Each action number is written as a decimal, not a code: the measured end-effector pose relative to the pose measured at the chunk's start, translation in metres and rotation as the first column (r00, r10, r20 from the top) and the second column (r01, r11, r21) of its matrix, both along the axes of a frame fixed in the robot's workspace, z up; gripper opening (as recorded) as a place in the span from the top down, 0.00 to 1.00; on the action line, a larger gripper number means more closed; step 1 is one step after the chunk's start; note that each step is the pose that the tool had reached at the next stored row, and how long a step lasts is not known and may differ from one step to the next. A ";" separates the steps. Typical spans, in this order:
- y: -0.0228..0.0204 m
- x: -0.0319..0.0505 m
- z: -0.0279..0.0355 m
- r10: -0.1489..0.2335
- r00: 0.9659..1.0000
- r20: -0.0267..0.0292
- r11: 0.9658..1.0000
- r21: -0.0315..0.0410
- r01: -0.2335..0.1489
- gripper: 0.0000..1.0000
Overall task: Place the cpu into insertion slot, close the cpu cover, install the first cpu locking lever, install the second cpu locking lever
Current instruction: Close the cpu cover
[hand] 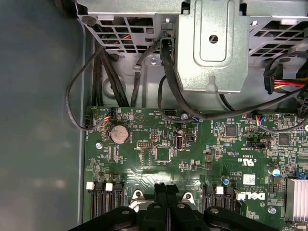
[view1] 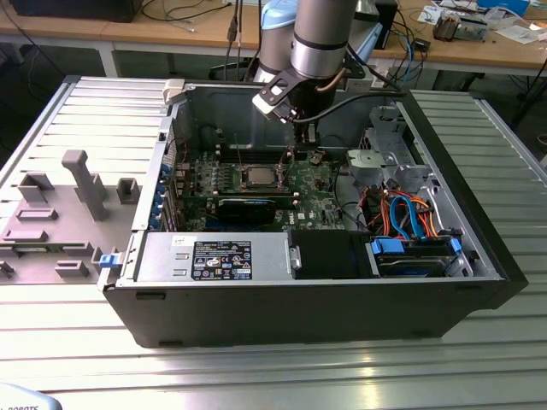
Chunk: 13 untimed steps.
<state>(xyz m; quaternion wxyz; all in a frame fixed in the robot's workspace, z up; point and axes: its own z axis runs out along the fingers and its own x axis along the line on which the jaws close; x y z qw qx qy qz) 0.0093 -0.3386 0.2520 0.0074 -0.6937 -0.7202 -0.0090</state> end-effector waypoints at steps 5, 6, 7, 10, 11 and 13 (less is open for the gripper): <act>0.0000 -0.0009 0.0000 0.000 1.000 0.000 1.000 0.000 0.000 0.89; 0.0000 -0.0010 0.0000 0.000 1.000 0.000 1.000 0.000 0.000 0.89; 0.0000 -0.0016 0.0000 0.000 1.000 0.000 1.000 0.000 0.000 0.89; 0.0000 -0.0020 0.0000 0.000 1.000 0.000 1.000 0.000 0.000 0.89; 0.0000 -0.0020 0.0000 0.000 1.000 0.000 1.000 0.000 0.000 0.89; 0.0000 -0.0026 0.0000 0.000 1.000 0.000 1.000 0.000 0.000 0.89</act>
